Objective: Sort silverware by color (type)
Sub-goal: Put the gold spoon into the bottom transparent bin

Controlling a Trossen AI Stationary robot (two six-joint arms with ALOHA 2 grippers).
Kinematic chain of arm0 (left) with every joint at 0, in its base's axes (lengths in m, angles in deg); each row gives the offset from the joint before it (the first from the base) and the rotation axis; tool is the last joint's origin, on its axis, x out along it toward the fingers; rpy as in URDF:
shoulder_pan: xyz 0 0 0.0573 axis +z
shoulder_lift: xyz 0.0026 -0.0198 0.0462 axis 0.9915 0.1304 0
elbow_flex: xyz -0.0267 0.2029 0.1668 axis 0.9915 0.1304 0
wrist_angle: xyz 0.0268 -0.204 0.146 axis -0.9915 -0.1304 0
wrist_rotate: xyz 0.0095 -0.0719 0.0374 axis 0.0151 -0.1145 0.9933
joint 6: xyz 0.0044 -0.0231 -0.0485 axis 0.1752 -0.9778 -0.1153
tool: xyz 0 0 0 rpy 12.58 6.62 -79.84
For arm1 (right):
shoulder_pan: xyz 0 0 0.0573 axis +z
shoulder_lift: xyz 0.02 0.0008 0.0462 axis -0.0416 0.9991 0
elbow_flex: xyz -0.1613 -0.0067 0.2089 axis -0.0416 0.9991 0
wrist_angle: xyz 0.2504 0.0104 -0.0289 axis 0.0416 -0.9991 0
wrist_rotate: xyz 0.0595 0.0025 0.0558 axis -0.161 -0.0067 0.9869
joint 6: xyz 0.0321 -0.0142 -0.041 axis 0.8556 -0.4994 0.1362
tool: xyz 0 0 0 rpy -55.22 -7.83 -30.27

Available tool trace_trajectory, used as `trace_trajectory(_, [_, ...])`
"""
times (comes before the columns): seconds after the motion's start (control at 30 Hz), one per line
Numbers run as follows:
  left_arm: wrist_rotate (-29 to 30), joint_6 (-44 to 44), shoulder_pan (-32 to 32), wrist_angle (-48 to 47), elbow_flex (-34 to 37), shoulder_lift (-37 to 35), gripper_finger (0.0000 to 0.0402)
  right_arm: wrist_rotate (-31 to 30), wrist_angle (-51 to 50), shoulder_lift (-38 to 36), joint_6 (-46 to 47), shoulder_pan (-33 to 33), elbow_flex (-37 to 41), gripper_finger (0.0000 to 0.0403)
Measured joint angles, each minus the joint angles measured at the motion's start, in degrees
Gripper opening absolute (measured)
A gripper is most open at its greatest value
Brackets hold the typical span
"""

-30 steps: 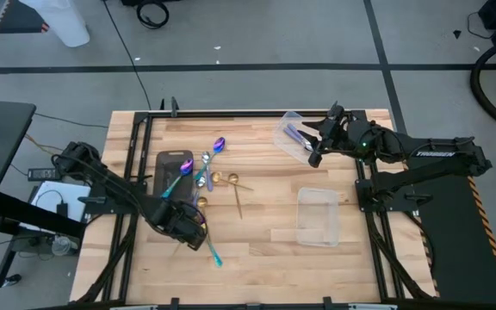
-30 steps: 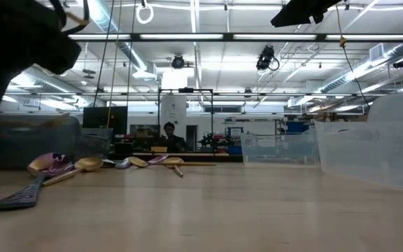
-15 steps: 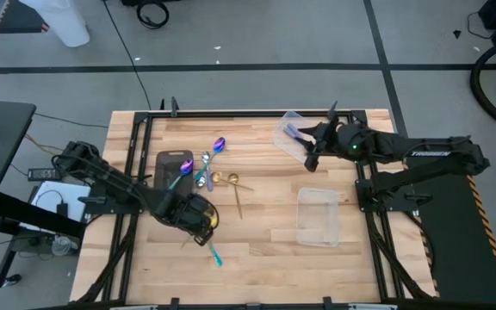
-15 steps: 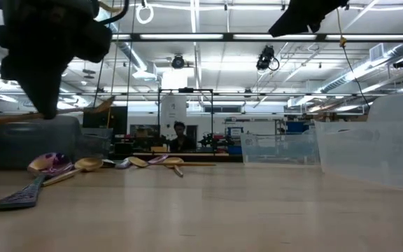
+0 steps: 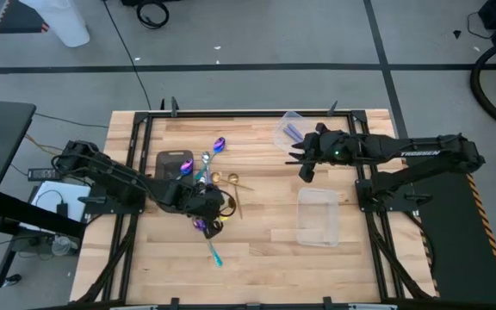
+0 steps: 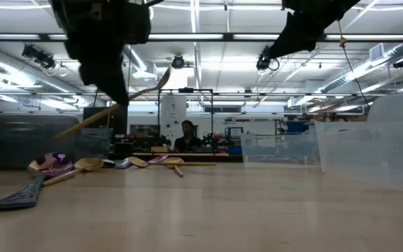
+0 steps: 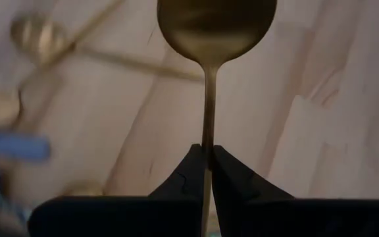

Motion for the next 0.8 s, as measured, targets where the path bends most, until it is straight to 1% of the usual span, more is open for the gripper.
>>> trace_trajectory(0.07, [0.6, 3.9, 0.4, 2.3, 0.0, 0.0, 0.0020, 1.1, -0.8, 0.4, 1.1, 0.2, 0.0, 0.0132])
trace_trajectory(0.23, [2.8, 12.0, 1.4, 7.6, 0.0, 0.0, 0.0020, 1.1, -1.0, 1.8, 3.3, 1.9, 0.0, 0.0132])
trace_trajectory(0.5, [9.8, 27.5, 3.2, 17.2, 0.0, 0.0, 0.0020, 0.8, -0.3, 2.4, 3.6, 6.2, 0.0, 0.0132])
trace_trajectory(0.67, [13.5, 38.0, 3.8, 23.9, 0.0, 0.0, 0.0020, -2.4, -1.1, 0.8, 4.2, 8.4, 0.0, 0.0132])
trace_trajectory(0.8, [16.6, 44.6, 3.9, 27.0, 0.0, 0.0, 0.0020, -4.0, -1.2, -0.9, 6.2, 10.2, 0.0, 0.0132])
